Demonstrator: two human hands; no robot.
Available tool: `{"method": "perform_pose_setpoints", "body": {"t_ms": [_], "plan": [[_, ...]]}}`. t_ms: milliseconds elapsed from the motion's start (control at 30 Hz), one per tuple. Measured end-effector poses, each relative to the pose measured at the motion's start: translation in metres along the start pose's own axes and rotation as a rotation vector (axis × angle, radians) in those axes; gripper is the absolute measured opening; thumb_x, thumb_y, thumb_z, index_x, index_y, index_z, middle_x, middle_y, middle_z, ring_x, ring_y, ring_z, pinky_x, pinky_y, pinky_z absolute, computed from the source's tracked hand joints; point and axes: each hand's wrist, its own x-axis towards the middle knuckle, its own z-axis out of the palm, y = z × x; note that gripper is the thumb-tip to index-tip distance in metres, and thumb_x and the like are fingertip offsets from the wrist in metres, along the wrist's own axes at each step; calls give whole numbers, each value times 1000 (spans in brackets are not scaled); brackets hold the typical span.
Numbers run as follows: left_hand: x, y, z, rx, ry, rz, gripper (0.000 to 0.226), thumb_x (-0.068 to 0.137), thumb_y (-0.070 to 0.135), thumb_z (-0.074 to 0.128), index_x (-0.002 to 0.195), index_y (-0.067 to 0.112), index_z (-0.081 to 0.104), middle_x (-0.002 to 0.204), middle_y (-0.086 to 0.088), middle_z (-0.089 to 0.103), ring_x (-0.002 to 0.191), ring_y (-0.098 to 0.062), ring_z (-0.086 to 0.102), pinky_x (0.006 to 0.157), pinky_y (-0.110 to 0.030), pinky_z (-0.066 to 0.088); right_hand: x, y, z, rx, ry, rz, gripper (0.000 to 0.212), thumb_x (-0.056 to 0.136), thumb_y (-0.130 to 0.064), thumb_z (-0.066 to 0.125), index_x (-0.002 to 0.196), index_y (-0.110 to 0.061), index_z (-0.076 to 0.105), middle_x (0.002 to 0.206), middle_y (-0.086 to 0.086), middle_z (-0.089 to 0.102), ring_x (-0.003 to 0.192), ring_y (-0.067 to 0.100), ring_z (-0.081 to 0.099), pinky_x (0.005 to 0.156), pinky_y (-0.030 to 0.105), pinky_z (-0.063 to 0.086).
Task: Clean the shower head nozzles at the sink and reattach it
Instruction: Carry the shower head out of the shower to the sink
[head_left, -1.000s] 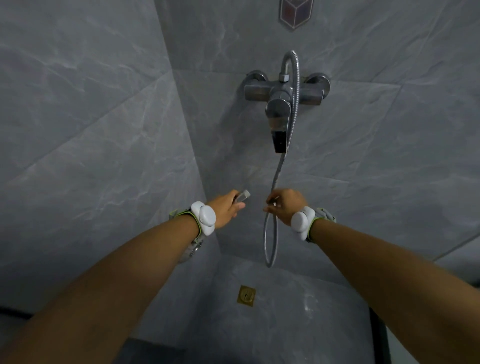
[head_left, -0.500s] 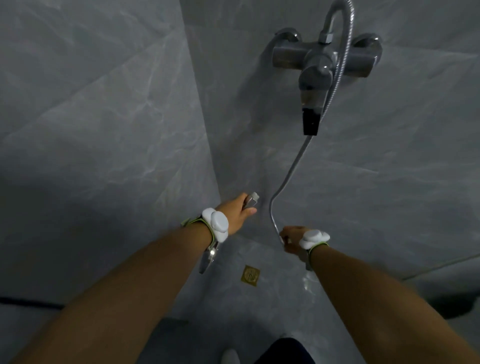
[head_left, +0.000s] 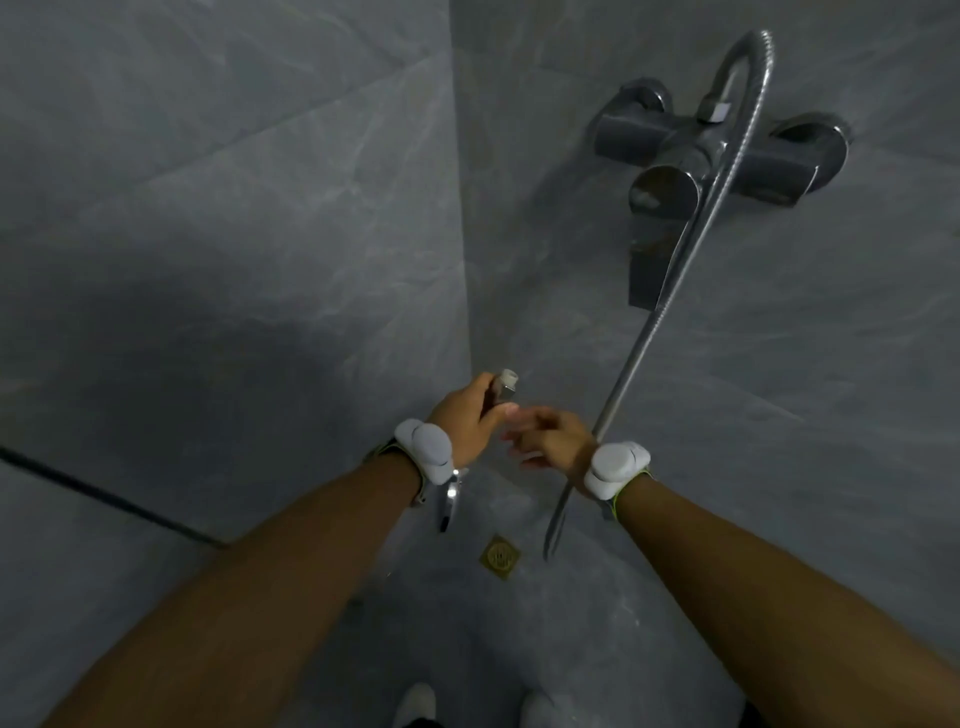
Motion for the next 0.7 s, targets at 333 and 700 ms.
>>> {"method": "perform_pose_setpoints", "body": {"t_ms": [333,700], "plan": [[-53,11,-16,-111,419,-107,43,80,38,79,97,16,46,67,9,55,55,-7,51,54,-23,46,-17,-11,33,-497,-289,-308,15,80,-6,77,75,-9,63,63,-5,55,62,6,52,57,9,42],[-148,12,-83,974,-86,-148,33,92,41,52,123,32,56,125,4,59,123,-25,43,102,-44,27,-57,-43,104,-1055,-533,-367,4,78,-14,74,78,-15,70,76,2,68,67,11,59,66,19,48]]}}
